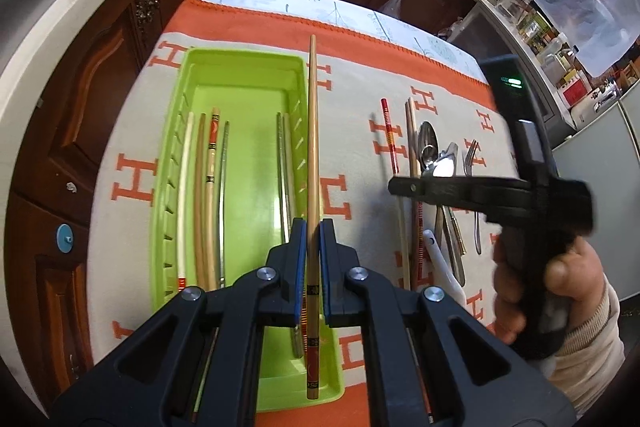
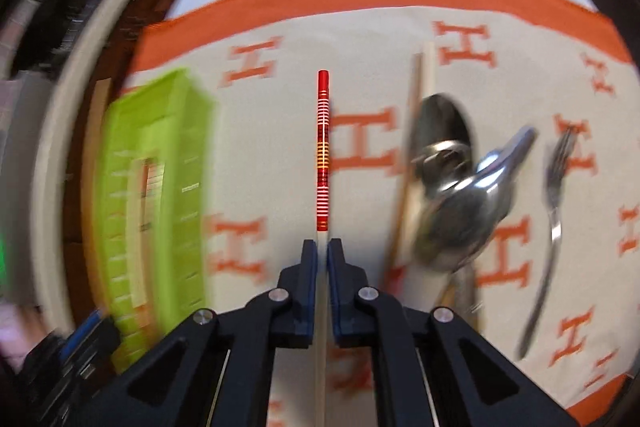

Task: Organize utensils
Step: 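Carry both chopsticks into the green tray and open both tools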

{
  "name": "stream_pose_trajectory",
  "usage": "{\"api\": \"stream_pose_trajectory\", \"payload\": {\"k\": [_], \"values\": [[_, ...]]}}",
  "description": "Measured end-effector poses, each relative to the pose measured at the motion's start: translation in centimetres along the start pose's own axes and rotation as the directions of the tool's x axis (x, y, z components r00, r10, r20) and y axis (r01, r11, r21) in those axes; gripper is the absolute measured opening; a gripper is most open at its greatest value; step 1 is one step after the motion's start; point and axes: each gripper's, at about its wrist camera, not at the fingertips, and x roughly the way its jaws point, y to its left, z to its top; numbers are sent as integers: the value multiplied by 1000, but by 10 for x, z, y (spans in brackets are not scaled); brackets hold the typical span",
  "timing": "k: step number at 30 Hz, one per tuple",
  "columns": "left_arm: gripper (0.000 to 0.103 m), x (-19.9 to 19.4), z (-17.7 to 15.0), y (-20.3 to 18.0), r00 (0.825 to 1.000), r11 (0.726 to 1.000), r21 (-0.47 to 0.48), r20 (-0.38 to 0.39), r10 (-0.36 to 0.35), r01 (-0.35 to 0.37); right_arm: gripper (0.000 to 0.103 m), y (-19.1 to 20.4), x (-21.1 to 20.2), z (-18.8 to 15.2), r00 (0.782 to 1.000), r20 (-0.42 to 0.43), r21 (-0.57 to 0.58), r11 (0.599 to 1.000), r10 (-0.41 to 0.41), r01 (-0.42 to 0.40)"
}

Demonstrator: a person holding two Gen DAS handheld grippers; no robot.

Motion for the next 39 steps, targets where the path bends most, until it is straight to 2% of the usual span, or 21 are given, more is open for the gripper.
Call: {"api": "stream_pose_trajectory", "payload": {"k": [4, 10, 16, 23, 26, 28, 30, 39], "values": [[4, -9, 1, 10, 999, 1000, -13, 24, 25, -25, 5, 25, -23, -15, 990, 0, -32, 990, 138, -138], [4, -13, -3, 27, 997, 997, -41, 35, 71, -69, 6, 68, -35, -22, 966, 9, -82, 963, 257, -256], [4, -6, -9, 35, 994, 994, -35, 24, 103, -102, 6, 82, -20, -14, 966, 15, -76, 964, 257, -255], [5, -2, -9, 32, 988, 988, -14, 30, 152, -152, 7, 80, -8, -8, 969, 5, -49, 968, 248, -248], [12, 1, -8, 37, 988, 988, -37, 12, 152, -152, 9, 76, -7, -11, 970, 4, -39, 970, 242, -241], [31, 3, -8, 41, 987, 986, -61, -2, 158, -158, 12, 74, -8, -13, 971, 11, -36, 970, 240, -239], [36, 2, -8, 43, 987, 984, -73, 1, 161, -160, 12, 73, -12, -16, 972, 26, -43, 971, 235, -234], [37, -7, -9, 29, 984, 984, -35, 30, 178, -177, 12, 66, -37, -34, 969, 85, -92, 970, 233, -226]]}}
